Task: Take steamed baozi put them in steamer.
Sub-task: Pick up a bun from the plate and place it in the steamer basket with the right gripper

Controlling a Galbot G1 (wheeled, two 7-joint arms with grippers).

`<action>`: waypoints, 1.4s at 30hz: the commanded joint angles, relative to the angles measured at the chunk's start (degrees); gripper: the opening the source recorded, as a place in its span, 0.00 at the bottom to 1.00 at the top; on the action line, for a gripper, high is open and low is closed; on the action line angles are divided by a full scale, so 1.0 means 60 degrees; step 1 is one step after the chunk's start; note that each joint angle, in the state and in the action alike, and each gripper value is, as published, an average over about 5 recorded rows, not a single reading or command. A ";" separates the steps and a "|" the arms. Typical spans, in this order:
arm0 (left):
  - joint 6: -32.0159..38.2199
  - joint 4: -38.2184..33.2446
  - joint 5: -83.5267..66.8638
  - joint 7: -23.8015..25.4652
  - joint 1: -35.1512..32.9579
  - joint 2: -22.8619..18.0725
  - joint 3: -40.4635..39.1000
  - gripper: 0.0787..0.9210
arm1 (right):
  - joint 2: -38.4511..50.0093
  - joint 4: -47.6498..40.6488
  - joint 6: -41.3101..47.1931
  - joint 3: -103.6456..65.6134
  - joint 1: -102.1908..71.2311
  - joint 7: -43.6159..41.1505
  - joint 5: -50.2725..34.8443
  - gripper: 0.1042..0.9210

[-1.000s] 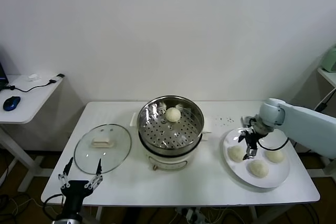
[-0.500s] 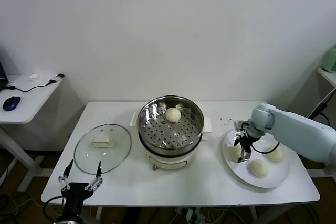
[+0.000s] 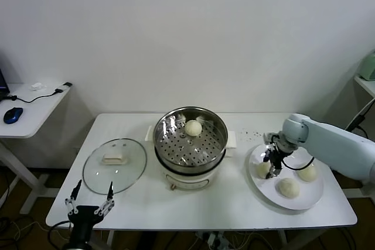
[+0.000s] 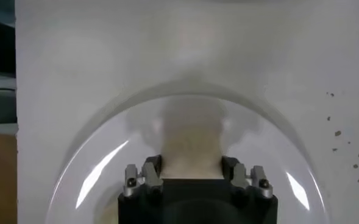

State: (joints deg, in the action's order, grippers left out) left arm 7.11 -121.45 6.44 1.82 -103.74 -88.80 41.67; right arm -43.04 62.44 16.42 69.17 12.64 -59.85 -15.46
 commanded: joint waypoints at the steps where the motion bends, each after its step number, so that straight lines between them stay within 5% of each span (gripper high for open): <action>1: 0.0011 0.0000 -0.0003 0.0002 -0.0016 0.0011 -0.0021 0.88 | 0.0084 0.0134 -0.0165 0.1708 0.2686 -0.0110 -0.1375 0.62; 8: -0.0010 -0.0039 0.0019 0.0010 0.0016 0.0044 -0.0158 0.88 | -0.1373 -0.0046 -0.0388 0.4456 0.6511 -0.0303 -0.4122 0.62; 17: 0.0113 -0.0005 0.0000 0.0018 0.0007 0.0163 -0.0379 0.88 | -0.3925 0.0062 0.0347 0.4530 0.7267 0.0050 -0.6790 0.61; 29: 0.0249 0.0017 -0.0182 0.0024 0.0030 0.0432 -0.0317 0.88 | -0.6664 -0.0098 0.1270 0.3996 0.5519 0.1286 -0.7128 0.61; 42: 0.0323 -0.0119 -0.0248 0.0025 -0.0059 0.0424 -0.0195 0.88 | -0.7203 -0.0476 0.1698 0.4536 0.4064 0.1967 -0.6836 0.61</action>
State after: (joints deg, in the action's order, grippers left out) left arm 8.94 -122.01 5.09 1.95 -104.04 -86.24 40.53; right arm -81.37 60.57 24.65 94.78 41.87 -51.10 -55.36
